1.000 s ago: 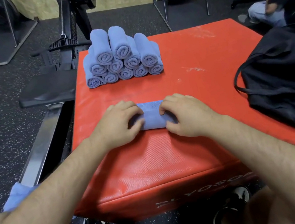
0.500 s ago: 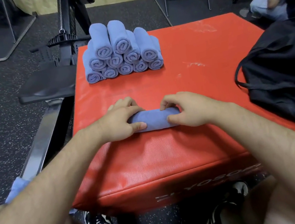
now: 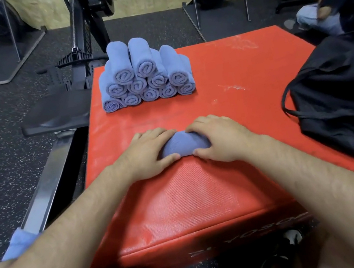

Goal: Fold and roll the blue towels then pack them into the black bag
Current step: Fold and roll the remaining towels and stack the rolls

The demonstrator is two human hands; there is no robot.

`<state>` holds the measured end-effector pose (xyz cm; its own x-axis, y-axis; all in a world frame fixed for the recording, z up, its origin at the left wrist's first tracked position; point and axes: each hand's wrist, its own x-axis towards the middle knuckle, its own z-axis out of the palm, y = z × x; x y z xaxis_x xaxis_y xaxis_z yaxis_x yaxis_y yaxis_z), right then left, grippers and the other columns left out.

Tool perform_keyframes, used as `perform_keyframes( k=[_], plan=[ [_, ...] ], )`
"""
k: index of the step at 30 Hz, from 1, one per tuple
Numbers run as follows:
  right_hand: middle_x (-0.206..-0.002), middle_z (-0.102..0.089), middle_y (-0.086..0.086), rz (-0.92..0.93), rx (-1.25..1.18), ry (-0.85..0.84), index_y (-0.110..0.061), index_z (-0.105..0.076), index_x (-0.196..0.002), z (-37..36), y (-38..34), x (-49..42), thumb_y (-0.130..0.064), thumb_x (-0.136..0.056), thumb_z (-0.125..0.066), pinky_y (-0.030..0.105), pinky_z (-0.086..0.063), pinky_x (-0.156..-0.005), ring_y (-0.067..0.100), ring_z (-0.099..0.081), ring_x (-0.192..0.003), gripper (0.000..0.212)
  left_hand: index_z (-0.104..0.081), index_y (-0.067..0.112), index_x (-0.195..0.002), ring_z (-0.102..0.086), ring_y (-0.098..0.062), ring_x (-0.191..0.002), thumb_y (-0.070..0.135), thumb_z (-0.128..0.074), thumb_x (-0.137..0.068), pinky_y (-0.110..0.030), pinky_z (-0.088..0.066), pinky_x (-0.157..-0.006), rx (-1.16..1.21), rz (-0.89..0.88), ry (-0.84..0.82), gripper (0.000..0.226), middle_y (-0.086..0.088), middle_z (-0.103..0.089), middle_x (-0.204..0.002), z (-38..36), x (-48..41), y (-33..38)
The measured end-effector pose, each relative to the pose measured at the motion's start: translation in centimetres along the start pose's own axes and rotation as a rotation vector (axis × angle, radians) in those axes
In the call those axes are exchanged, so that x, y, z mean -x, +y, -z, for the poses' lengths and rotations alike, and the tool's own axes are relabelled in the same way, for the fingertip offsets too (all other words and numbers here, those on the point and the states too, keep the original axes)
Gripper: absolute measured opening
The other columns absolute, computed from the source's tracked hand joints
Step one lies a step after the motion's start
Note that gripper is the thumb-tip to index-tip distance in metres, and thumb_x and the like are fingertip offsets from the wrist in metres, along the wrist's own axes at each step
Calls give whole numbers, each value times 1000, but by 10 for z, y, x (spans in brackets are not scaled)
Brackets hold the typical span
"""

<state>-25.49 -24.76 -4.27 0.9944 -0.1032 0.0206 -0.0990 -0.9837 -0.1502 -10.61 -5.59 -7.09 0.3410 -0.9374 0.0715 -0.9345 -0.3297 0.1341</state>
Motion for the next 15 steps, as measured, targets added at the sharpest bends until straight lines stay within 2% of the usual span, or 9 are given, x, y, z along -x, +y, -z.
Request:
perform_keyframes(
  k=[3, 6, 8, 11, 13, 15],
  plan=[
    [-131, -53, -7, -2, -78, -22, -30, -46, -136, -8, 4, -7, -45, -81, -68, 41, -43, -101, 21, -49, -119, 62, -32, 33, -150, -45, -20, -124, 70, -52, -86, -39, -34, -97, 43, 41, -17, 77, 7, -46, -136, -4, -5, -5],
    [-128, -55, -4, -5, -133, -19, -29, -48, -135, -11, 8, -11, -41, -79, -69, 40, -42, -102, 22, -50, -116, 61, -31, 37, -149, -47, -20, -120, 75, -52, -81, -39, -34, -96, 51, 49, -29, 80, 5, -47, -129, -2, -7, -8],
    [-124, -55, -2, -6, -194, -15, -28, -50, -132, -10, 10, -12, -41, -77, -69, 40, -43, -102, 22, -51, -115, 59, -35, 37, -147, -47, -18, -124, 72, -61, -78, -39, -35, -100, 136, 78, -27, 82, 6, -51, -132, 4, -7, -8],
    [-120, -57, -2, -10, -386, 115, -25, -56, -127, 4, 14, -12, -32, -76, -74, 30, -42, -102, 14, -52, -112, 54, -47, 28, -136, -50, -8, -122, 49, -83, -74, -30, -39, -107, 479, 127, 96, 75, 8, -55, -133, 29, -4, -5],
    [-118, -60, -2, -56, -582, 254, -24, -58, -122, 21, 12, -11, -22, -77, -79, 21, -44, -94, 6, -55, -106, 50, -53, 24, -124, -55, -2, -112, 32, -86, -74, -14, -42, -97, 674, 151, 214, 60, 7, -59, -124, 53, -1, -1],
    [-114, -63, -5, -114, -810, 348, -22, -58, -119, 39, 9, -10, -15, -78, -81, 20, -49, -87, 2, -58, -99, 47, -56, 23, -120, -59, -1, -105, 25, -85, -77, -9, -45, -87, 837, 200, 267, 52, 8, -62, -118, 74, 4, 0]
  ],
)
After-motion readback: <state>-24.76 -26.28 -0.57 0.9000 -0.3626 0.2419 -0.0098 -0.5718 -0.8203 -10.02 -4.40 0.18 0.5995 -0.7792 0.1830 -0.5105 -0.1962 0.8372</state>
